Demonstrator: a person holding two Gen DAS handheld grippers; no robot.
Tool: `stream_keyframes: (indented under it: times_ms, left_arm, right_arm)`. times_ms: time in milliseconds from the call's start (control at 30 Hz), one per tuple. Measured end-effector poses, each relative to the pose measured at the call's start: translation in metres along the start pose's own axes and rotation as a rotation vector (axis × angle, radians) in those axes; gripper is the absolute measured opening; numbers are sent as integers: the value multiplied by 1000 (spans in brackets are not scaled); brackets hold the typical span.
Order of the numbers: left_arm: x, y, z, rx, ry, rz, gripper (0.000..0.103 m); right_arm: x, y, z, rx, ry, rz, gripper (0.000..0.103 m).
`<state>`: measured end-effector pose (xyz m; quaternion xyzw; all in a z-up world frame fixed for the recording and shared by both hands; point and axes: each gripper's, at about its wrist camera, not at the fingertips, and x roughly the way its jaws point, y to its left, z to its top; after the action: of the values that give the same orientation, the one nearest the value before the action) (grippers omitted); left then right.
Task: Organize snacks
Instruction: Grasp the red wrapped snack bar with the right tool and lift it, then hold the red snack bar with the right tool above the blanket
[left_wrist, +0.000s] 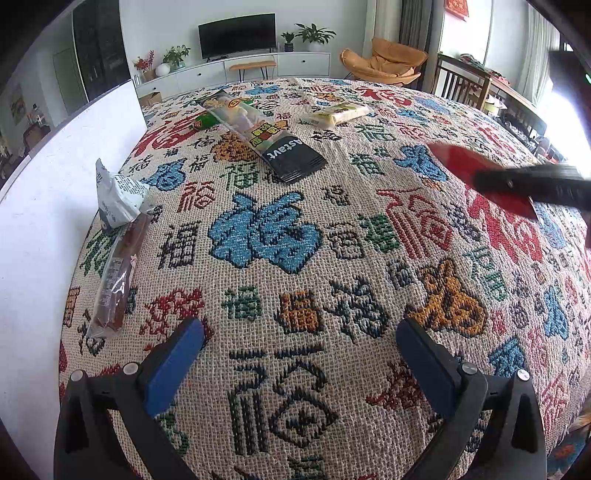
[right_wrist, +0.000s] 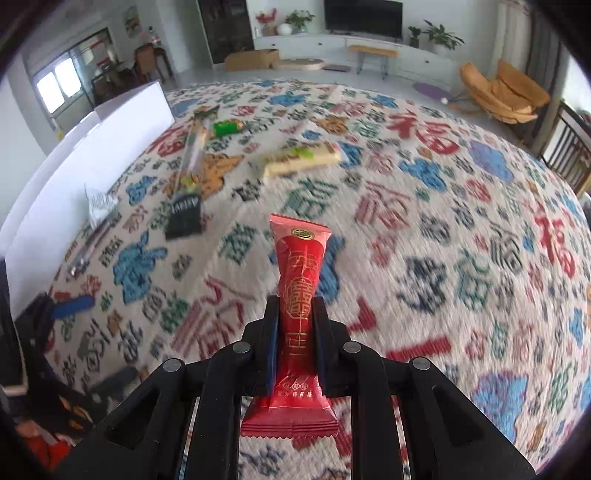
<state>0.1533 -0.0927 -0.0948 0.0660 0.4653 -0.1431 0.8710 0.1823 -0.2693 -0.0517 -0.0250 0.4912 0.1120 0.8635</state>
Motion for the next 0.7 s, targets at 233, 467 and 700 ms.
stream_keyframes:
  times_ms: [233, 467, 700]
  left_arm:
    - [0, 0, 0, 1, 0, -1, 103]
    - [0, 0, 0, 1, 0, -1, 103]
    - [0, 0, 1, 1, 0, -2, 103]
  right_arm:
    - [-1, -11, -57, 27, -73, -40, 66]
    - [3, -9, -63, 39, -103, -115, 84]
    - [4, -10, -66, 46, -102, -119, 86]
